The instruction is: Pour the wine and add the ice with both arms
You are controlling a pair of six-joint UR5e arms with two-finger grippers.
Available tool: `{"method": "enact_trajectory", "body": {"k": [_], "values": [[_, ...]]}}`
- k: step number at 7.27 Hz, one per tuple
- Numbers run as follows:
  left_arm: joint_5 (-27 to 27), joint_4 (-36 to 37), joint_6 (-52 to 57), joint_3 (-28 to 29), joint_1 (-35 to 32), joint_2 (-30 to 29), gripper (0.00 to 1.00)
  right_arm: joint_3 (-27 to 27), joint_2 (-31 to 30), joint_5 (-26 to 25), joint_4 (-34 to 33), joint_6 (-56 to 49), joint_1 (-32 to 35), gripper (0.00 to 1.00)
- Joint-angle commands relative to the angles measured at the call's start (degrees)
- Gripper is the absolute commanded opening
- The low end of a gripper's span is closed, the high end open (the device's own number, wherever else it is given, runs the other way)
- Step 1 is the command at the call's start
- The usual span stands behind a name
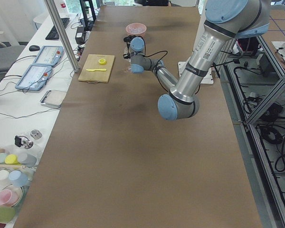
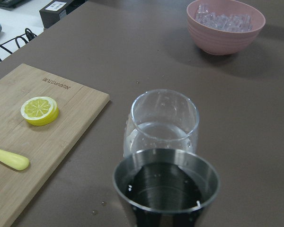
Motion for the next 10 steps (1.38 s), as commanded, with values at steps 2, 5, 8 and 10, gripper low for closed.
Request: {"method": "enact_trajectory", "body": {"k": [2,5,8,10], "values": [[0.43,9.60,0.23,-1.83,0.07,-3.06,0.00,0.00,-0.01,0.00,-0.01,0.00,0.08,1.00],[0.61,18.77,3.47,-4.66,0.15,-4.47,0.00,-0.09,-0.01,0.00,-0.01,0.00,0.17,1.00],[3.39,25.62,6.20,-4.75,0.33,-7.01,0.00,-0.44,0.08,0.00,-0.01,0.00,0.17,1.00],[5.09,30.71,7.78,-4.75,1.30,-8.86,0.00,-0.53,0.17,0.00,-0.01,0.00,0.17,1.00]]}}
